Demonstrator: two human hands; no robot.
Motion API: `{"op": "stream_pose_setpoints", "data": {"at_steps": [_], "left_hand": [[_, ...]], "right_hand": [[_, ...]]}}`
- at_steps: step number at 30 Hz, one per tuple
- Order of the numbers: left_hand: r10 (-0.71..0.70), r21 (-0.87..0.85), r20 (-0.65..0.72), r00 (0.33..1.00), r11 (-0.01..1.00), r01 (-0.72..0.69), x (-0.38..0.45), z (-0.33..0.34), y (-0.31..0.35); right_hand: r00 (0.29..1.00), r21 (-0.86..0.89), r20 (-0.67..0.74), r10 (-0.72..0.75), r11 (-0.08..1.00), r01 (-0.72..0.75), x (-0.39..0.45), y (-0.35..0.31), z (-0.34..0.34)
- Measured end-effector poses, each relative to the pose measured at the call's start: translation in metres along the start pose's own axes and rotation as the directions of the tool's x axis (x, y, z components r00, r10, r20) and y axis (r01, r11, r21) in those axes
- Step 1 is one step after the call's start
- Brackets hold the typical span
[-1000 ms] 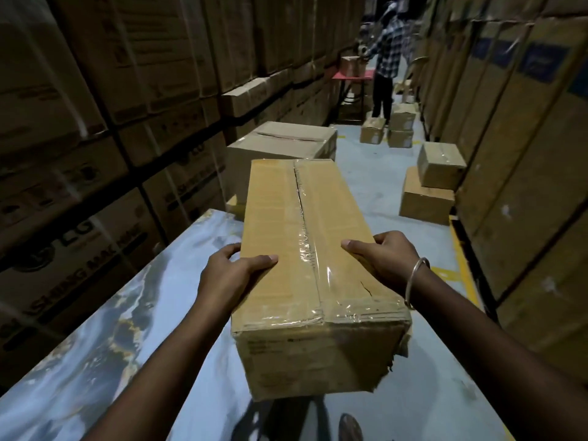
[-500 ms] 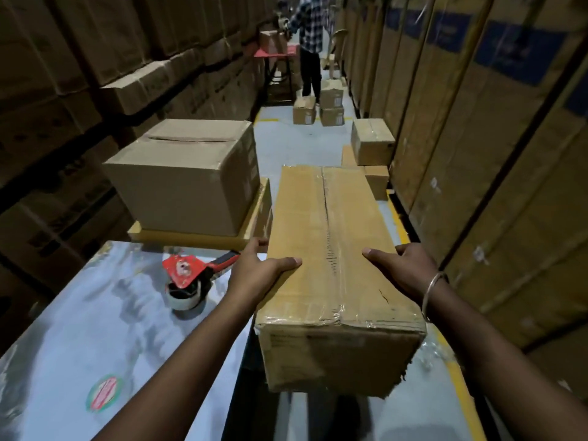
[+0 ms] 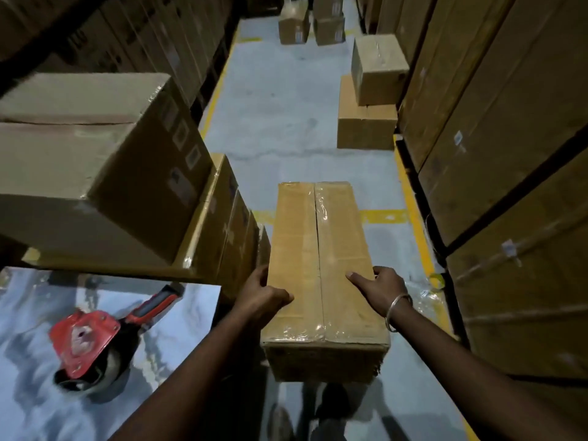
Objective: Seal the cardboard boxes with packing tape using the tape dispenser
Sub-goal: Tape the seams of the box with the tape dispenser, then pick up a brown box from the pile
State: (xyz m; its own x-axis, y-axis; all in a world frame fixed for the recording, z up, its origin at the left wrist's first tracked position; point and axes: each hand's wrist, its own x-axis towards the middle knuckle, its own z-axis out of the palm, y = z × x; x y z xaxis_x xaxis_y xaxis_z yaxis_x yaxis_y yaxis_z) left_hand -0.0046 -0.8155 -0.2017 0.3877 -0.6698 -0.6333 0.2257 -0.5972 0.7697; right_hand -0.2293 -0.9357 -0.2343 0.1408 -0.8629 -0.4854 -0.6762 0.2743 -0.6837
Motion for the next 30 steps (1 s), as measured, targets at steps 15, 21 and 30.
{"op": "stream_pose_setpoints", "data": {"at_steps": [15, 21, 30], "left_hand": [[0.018, 0.225, -0.064, 0.998, 0.974, -0.003, 0.249, 0.027, -0.086], [0.066, 0.289, -0.047, 0.997, 0.956, -0.050, 0.295, 0.036, -0.123], [-0.008, 0.342, -0.049, 0.999, 0.939, 0.024, 0.320, 0.044, -0.157]], "right_hand": [[0.987, 0.093, 0.096, 0.125, 0.987, -0.134, 0.229, 0.106, 0.125], [0.979, 0.091, 0.091, 0.180, 0.978, -0.189, 0.264, 0.145, 0.153], [0.959, 0.090, 0.181, 0.220, 0.967, -0.239, 0.293, 0.182, 0.179]]}}
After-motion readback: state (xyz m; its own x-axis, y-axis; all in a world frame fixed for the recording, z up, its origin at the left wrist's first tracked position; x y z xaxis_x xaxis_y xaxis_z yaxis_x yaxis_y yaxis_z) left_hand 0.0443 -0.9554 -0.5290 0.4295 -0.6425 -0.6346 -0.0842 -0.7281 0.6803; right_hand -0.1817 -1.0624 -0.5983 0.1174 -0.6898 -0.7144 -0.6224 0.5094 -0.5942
